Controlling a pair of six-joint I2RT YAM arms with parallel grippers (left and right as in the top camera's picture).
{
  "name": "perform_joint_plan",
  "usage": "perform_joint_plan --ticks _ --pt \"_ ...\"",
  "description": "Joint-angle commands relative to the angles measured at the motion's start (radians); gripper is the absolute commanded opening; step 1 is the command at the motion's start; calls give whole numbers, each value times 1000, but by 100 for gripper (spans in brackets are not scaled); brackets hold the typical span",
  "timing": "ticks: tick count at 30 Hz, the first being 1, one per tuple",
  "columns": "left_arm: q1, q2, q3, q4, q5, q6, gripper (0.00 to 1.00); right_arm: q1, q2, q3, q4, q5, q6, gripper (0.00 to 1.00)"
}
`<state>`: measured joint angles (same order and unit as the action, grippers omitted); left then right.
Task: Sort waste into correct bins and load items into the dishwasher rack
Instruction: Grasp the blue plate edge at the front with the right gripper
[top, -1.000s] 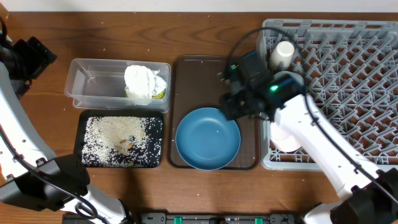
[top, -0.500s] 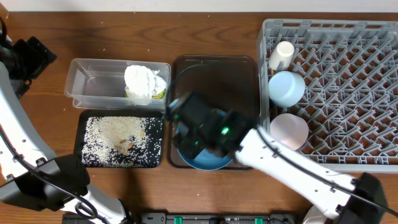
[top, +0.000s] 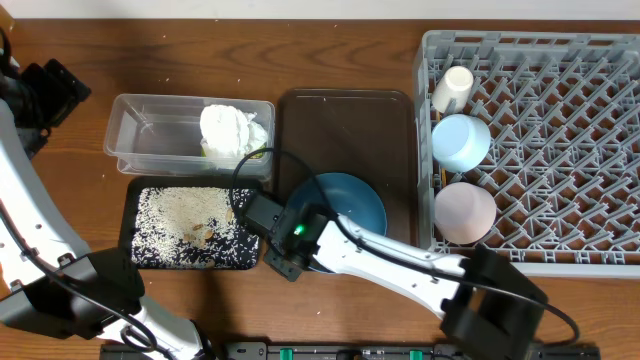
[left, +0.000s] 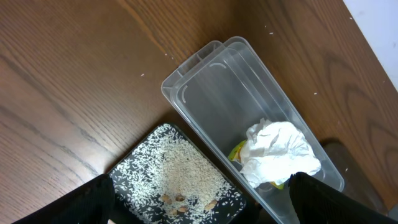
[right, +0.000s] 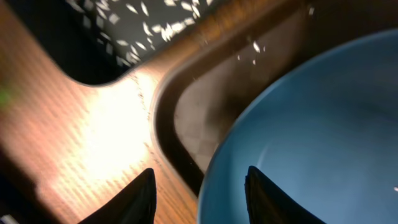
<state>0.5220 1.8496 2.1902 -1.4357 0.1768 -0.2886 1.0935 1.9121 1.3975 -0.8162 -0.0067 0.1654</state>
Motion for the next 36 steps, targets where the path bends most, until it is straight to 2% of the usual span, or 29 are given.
perform_joint_plan --ticks 1,18,36 --pt "5 8 5 -3 -6 -2 92 10 13 -5 -17 18 -16 43" --pt "5 8 5 -3 -6 -2 92 35 13 -5 -112 14 -13 30" --pt "5 8 5 -3 -6 -2 92 39 26 -6 -138 62 -14 29"
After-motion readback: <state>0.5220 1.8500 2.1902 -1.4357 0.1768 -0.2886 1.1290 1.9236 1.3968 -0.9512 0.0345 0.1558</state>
